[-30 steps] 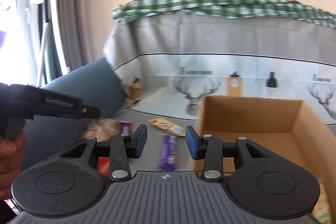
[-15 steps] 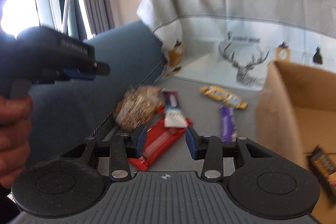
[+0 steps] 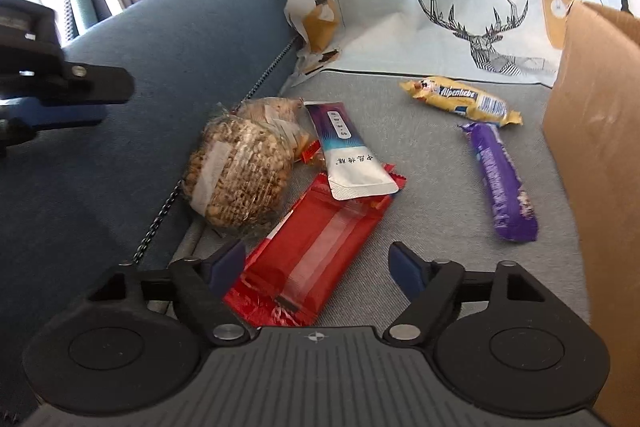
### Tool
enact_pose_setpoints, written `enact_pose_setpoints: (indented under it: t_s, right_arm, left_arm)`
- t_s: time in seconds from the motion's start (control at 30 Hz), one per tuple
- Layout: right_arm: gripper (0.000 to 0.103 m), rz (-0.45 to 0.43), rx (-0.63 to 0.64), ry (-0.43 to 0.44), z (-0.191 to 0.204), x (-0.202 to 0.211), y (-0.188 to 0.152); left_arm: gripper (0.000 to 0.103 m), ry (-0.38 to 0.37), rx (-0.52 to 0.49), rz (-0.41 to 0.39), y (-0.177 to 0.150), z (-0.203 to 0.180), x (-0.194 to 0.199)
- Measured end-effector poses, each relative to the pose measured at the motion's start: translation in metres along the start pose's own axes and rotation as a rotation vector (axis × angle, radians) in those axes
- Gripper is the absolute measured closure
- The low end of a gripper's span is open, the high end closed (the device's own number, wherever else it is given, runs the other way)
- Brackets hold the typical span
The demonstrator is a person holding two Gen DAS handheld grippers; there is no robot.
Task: Organize snacks
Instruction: 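Grasp the red wrapped bar with the right gripper, then grasp the small red-and-gold candy with the left gripper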
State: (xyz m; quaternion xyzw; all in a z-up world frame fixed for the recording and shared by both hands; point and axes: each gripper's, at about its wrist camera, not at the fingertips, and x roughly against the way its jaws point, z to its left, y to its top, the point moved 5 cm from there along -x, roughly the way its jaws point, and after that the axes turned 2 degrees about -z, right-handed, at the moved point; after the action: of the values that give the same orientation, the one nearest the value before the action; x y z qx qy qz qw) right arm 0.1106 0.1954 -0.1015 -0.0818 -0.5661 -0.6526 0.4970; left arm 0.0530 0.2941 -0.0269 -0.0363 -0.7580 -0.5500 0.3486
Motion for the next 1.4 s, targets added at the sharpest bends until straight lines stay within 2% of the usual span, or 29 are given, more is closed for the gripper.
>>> enact_pose_setpoints:
  t_s: [0.13,0.27,0.33,0.4,0.5,0.7,0.87,0.97,1.03,1.07,1.2,1.27,1.4]
  right_arm:
    - [0.013,0.025,0.011,-0.015,0.003,-0.019,0.000]
    - [0.011,0.024,0.119,-0.065,0.013,-0.030,-0.004]
    - [0.018,0.024,0.174,-0.090,0.015,-0.030,-0.006]
    - [0.039,0.013,0.201,-0.104,0.015,-0.027,-0.007]
    - [0.050,0.023,0.204,-0.093,0.008,-0.020,-0.006]
    - [0.053,0.069,0.230,-0.080,-0.006,0.008,-0.018]
    - [0.053,0.098,0.227,-0.028,-0.020,0.047,-0.042]
    - [0.053,0.074,0.252,0.017,-0.025,0.075,-0.060]
    - [0.053,0.081,0.269,0.018,-0.029,0.087,-0.072]
    - [0.054,0.084,0.266,0.018,-0.029,0.092,-0.074]
    - [0.054,0.004,0.291,0.036,-0.026,0.105,-0.069]
    - [0.054,-0.015,0.295,0.038,-0.027,0.106,-0.067]
    - [0.054,-0.024,0.270,0.031,-0.030,0.101,-0.064]
  left_arm:
    - [0.081,0.001,0.010,-0.002,0.001,-0.001,-0.001]
    - [0.081,0.000,0.006,0.002,0.001,-0.002,-0.003]
    - [0.081,-0.002,0.009,0.003,0.002,-0.001,-0.004]
    - [0.081,-0.004,0.013,0.004,0.002,-0.001,-0.005]
    - [0.081,-0.006,0.017,0.007,0.002,-0.001,-0.005]
    - [0.081,-0.030,0.008,0.039,-0.002,-0.003,-0.005]
    - [0.081,-0.074,-0.008,0.110,-0.015,-0.009,-0.009]
    - [0.080,-0.081,-0.032,0.136,-0.022,-0.014,-0.010]
    - [0.080,-0.082,-0.053,0.143,-0.024,-0.019,-0.012]
    - [0.080,-0.084,-0.061,0.147,-0.025,-0.021,-0.013]
    - [0.080,-0.084,-0.089,0.156,-0.029,-0.030,-0.018]
    - [0.080,-0.111,-0.097,0.177,-0.033,-0.037,-0.021]
    - [0.079,-0.215,-0.165,0.299,-0.053,-0.060,-0.034]
